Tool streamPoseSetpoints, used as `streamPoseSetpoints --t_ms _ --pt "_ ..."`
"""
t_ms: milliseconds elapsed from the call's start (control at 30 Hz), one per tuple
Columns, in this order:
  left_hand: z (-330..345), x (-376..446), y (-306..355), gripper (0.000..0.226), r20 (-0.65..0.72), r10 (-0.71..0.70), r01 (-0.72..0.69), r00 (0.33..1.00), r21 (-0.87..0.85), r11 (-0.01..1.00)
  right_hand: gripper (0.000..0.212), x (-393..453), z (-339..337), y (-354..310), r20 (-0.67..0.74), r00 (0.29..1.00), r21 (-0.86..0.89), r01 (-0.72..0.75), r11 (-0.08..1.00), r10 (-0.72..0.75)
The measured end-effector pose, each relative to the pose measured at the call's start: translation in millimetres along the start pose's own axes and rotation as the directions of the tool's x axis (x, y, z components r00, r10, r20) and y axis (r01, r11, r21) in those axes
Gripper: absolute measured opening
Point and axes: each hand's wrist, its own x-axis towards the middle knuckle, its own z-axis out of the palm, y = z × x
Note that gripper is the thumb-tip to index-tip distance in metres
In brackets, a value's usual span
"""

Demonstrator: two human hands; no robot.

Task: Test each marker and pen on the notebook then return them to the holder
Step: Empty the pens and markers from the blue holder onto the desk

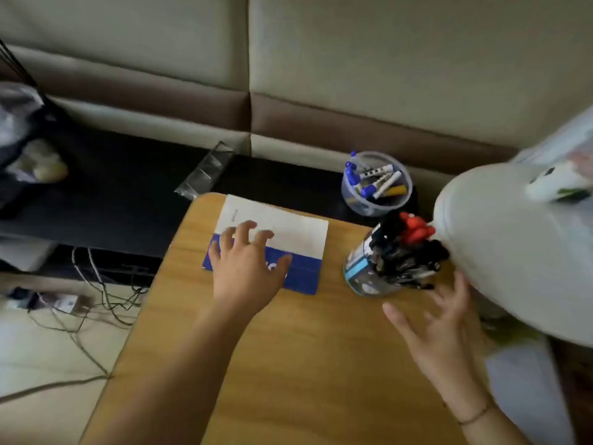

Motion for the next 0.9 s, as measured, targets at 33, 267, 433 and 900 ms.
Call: streamPoseSetpoints --t_ms 33,267,433,900 --pt "9.9 6.6 -4.9 0.061 -0.018 0.036 -0.034 0.999 0.075 0.997 0.128 6.4 13.3 9.2 -0.018 0.998 0.059 0.067 0.996 -0.066" --pt "40.2 27.1 -28.0 0.099 0.086 0.149 -0.169 0.985 0.324 0.931 0.104 41.1 64.4 57.9 -0.172 0.962 0.057 0.225 0.973 -0.213" --pt "25.6 -1.4 -21.4 0.117 0.256 0.099 -0.222 0.962 0.514 0.828 0.085 53.1 60.5 65.6 -0.204 0.927 0.014 0.324 0.946 -0.315" --pt "37.1 -9.0 7.2 0.093 0.338 0.263 -0.397 0.904 0.429 0.811 0.103 47.2 62.6 75.2 -0.254 0.886 0.064 0.416 0.907 -0.389"
